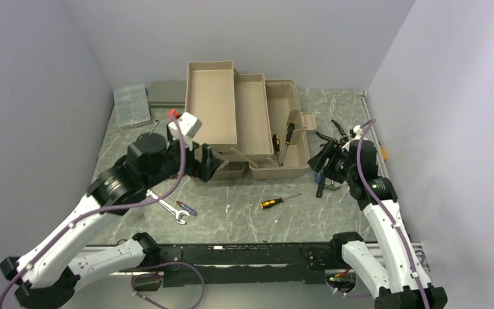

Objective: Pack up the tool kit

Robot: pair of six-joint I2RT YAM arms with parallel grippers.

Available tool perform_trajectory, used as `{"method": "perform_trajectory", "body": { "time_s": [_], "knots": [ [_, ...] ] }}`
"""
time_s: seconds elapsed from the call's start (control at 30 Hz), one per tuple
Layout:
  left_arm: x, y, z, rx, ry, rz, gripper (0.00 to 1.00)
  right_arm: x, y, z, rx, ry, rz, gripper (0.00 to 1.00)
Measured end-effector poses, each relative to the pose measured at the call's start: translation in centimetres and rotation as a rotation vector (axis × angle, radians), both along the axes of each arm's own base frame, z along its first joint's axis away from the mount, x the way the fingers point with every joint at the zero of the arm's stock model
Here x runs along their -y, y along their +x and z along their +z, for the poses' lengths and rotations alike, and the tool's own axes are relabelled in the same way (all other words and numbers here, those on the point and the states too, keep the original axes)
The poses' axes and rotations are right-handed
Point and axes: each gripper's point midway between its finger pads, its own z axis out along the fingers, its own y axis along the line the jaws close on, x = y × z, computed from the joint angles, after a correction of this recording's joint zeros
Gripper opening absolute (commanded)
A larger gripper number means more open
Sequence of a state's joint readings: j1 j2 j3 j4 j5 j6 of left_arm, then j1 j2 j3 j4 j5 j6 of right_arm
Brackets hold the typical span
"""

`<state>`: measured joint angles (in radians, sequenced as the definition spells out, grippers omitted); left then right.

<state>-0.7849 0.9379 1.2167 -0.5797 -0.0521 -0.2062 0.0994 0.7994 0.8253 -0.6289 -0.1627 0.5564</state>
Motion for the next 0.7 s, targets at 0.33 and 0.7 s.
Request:
{"method": "perform_trajectory", "body": {
  "time_s": [0.33,0.7],
  "knots": [
    [-0.5,-4.3,-5.0,-0.097,-0.040,-0.117,0.94,-0.4,-3.3,-8.1,-0.242,0.142,-0.143,0.68],
    [-0.8,-5.1,-6.7,-0.113,-0.028,-0.135,0.96,-2.4,-6.3,-12.3,-0.466,0.174,-0.328,0.62]
  ]
}}
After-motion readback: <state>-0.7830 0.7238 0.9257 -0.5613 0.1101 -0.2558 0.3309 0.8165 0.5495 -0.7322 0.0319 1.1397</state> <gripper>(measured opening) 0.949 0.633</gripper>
